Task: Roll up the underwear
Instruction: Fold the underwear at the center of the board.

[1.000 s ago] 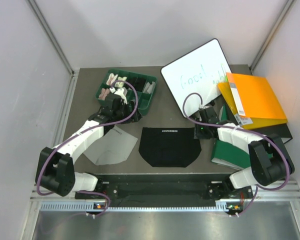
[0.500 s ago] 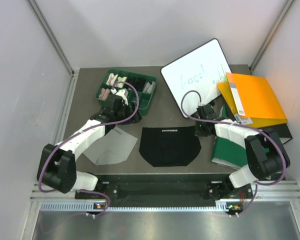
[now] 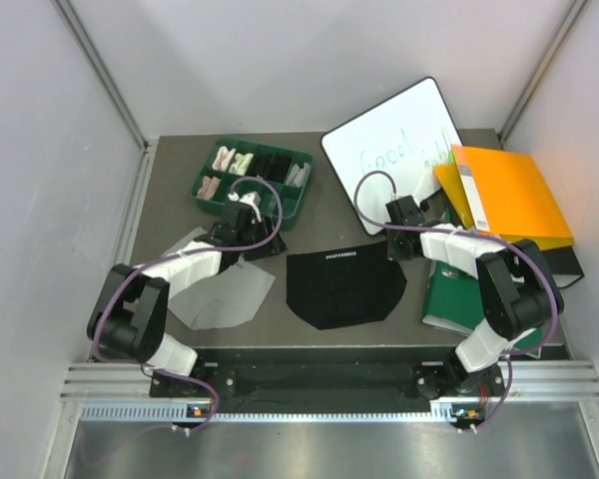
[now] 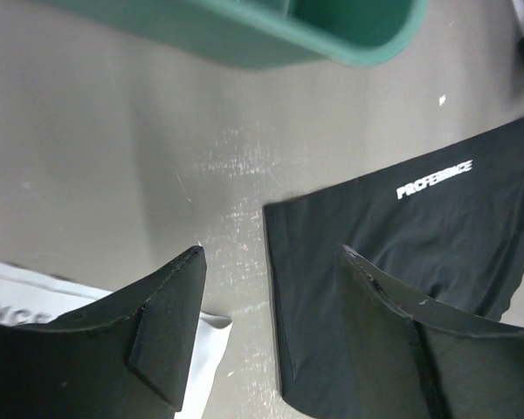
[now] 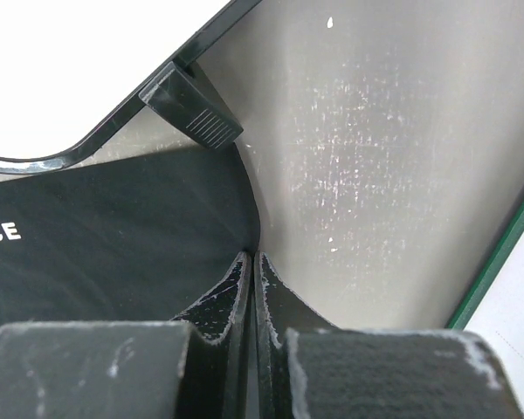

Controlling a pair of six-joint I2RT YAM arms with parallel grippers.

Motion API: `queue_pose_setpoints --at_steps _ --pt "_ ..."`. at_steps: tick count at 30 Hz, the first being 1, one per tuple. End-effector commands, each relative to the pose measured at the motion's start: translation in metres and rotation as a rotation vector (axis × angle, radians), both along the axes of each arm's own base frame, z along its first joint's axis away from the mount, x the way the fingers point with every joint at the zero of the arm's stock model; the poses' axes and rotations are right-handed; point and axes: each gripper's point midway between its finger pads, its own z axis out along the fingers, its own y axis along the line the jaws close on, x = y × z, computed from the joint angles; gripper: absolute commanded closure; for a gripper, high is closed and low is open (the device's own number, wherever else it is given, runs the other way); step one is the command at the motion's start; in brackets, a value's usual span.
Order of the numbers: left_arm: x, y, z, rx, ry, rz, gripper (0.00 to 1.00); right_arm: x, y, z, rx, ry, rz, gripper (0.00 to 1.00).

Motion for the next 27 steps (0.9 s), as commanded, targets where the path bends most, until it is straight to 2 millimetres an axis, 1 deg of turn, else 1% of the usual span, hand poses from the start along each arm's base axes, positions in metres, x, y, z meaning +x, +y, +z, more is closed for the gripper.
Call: queue_pose_setpoints --at_steps 1,3,4,5,7,8,10,12,13,14,17,20,22,23,24,27 --pt "0.004 -0.024 -0.009 -0.080 -0.007 -0.021 0.36 0.017 0.007 0.014 -0.001 -0.058 0.008 1.00" --pt "0.001 -0.032 -0.016 -0.086 0.016 -0.032 0.38 0.017 0.009 0.016 0.011 -0.059 0.014 0.97" --pt "-0.001 -0.034 -0.023 -0.074 0.036 -0.030 0.39 0.016 0.010 0.017 0.017 -0.059 0.019 0.95" --pt "-0.002 -0.035 -0.027 -0.066 0.049 -0.027 0.40 0.016 0.011 0.017 0.024 -0.059 0.018 0.90" --pt "-0.002 -0.029 -0.035 -0.028 0.062 0.004 0.42 0.015 0.013 0.020 0.038 -0.065 0.021 0.86" --pt "-0.003 -0.026 -0.037 -0.016 0.070 0.012 0.43 0.015 0.014 0.021 0.045 -0.066 0.023 0.83" --pt "-0.004 -0.023 -0.042 -0.001 0.077 0.022 0.43 0.013 0.016 0.025 0.064 -0.072 0.027 0.80" --pt "-0.005 -0.026 -0.044 -0.009 0.084 0.015 0.44 0.013 0.019 0.028 0.083 -0.078 0.033 0.76" --pt "-0.006 -0.027 -0.049 -0.006 0.096 0.013 0.44 0.012 0.019 0.029 0.089 -0.080 0.034 0.75" --pt "-0.005 -0.028 -0.050 0.002 0.096 0.018 0.46 0.011 0.020 0.031 0.096 -0.084 0.035 0.74" --pt "-0.009 -0.025 -0.062 0.037 0.127 0.030 0.50 0.009 0.022 0.038 0.115 -0.098 0.042 0.70" --pt "-0.011 -0.025 -0.069 0.046 0.140 0.034 0.51 0.005 0.024 0.047 0.147 -0.121 0.047 0.66" --pt "-0.011 -0.024 -0.073 0.059 0.145 0.039 0.53 0.002 0.026 0.049 0.162 -0.126 0.051 0.63" --pt "-0.011 -0.024 -0.074 0.062 0.145 0.040 0.55 0.002 0.027 0.055 0.177 -0.138 0.056 0.62" --pt "-0.011 -0.024 -0.075 0.067 0.146 0.042 0.58 0.000 0.028 0.056 0.182 -0.140 0.058 0.61" --pt "-0.013 -0.023 -0.081 0.085 0.157 0.043 0.63 -0.003 0.026 0.064 0.186 -0.158 0.055 0.56"
